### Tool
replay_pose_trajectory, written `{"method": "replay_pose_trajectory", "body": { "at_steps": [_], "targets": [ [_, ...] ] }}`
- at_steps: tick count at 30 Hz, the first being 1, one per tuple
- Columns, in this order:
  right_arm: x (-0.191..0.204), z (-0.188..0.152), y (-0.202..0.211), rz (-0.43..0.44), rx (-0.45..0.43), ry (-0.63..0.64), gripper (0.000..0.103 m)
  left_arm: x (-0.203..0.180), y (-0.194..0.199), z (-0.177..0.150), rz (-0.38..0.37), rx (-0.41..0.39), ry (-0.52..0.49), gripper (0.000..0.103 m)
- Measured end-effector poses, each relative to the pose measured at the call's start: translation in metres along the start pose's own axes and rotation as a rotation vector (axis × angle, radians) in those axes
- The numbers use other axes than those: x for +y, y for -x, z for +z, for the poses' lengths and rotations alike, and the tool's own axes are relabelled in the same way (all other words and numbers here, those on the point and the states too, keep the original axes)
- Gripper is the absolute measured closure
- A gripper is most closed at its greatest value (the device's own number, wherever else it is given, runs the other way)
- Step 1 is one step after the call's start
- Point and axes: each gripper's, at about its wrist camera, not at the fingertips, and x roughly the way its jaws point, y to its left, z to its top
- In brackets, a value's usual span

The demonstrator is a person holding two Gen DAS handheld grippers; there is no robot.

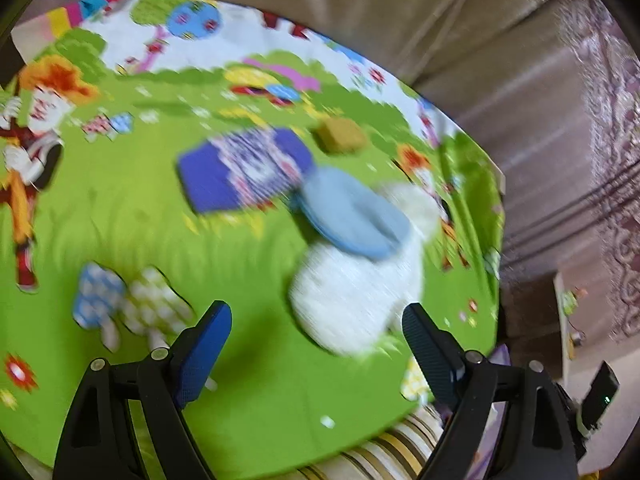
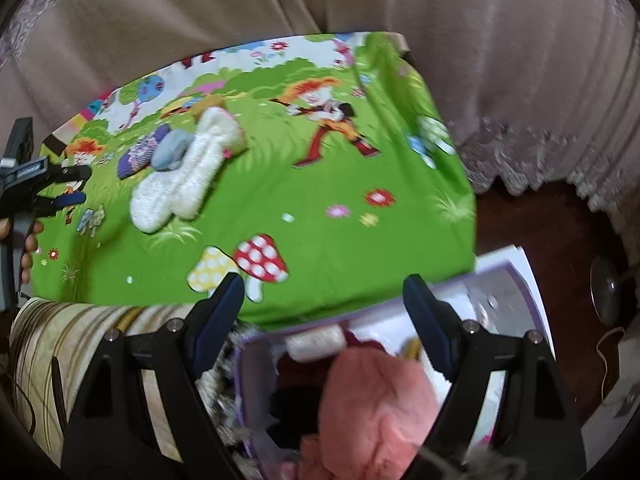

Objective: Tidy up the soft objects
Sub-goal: 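Move both open tools back over the remaining items on the bed, then grasp the purple knitted mitten with the left tool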

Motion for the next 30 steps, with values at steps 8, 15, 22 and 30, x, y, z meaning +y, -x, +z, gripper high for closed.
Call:
{"method": "replay_pose_trajectory", "body": {
  "at_steps": [8, 15, 22, 30],
  "targets": [
    [0.053, 0.035, -0.022, 0.029, -0.022, 0.119, 0.019, 0.024, 0.001, 0.031, 0.057, -0.044, -0.004, 0.015],
    [0.085, 0.051, -0.047, 0.024, -0.012, 0.167, 0.019, 0.032, -0.028, 0.054, 0.147, -0.023, -0.083, 0.015],
    [0.102, 0.06, -0.063, -0.016, -0.009, 0.205, 0.019, 0.04, -0.069, 0.085, 0.237, 0.037, -0.195, 0.015],
    [0.104, 0.061, -0.073, -0.023, 0.004, 0.205, 0.019, 0.041, -0.094, 0.099, 0.278, 0.087, -0.257, 0.015]
  ]
}}
